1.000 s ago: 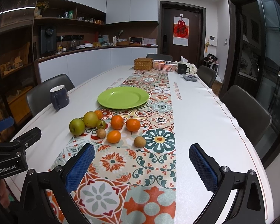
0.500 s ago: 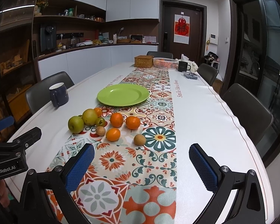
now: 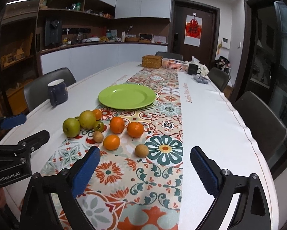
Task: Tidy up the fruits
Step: 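Grasp a small brown fruit with the left tool while the right tool grasps another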
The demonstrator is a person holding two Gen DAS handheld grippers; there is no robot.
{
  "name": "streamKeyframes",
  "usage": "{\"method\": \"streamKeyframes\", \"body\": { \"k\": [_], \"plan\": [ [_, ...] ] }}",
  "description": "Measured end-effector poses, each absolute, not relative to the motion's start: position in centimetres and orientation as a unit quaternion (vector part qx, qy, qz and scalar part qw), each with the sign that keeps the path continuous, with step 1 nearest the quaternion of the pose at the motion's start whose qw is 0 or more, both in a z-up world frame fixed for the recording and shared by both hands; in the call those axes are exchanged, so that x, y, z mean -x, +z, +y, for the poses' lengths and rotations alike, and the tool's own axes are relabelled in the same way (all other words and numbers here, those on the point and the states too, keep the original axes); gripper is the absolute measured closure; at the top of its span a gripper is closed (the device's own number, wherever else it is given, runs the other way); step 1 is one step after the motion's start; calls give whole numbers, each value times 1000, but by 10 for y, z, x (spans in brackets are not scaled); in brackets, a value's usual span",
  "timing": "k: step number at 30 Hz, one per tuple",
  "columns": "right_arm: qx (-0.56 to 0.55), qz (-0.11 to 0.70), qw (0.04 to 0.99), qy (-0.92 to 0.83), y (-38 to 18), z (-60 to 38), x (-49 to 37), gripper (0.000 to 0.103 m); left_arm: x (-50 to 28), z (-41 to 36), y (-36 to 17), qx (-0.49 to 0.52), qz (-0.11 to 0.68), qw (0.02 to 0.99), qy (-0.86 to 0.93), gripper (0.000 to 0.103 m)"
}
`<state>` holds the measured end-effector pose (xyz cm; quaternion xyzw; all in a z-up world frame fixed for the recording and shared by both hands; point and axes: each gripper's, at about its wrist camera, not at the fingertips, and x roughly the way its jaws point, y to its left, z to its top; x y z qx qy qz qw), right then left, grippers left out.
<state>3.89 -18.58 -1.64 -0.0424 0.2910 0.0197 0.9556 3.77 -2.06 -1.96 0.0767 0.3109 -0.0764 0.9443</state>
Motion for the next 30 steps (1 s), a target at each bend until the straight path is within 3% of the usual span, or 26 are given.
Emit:
{"method": "streamKeyframes", "body": {
  "k": [13, 20, 30],
  "plan": [
    [32, 354, 934, 45, -57, -186, -93, 39, -96, -44, -59, -99, 361, 919, -121, 59],
    [16, 384, 921, 57, -75, -190, -114, 52, -121, -52, -77, -101, 386, 906, -139, 64],
    [0, 404, 912, 72, -86, -192, -131, 62, -145, -59, -94, -90, 414, 892, -157, 69]
  ]
}}
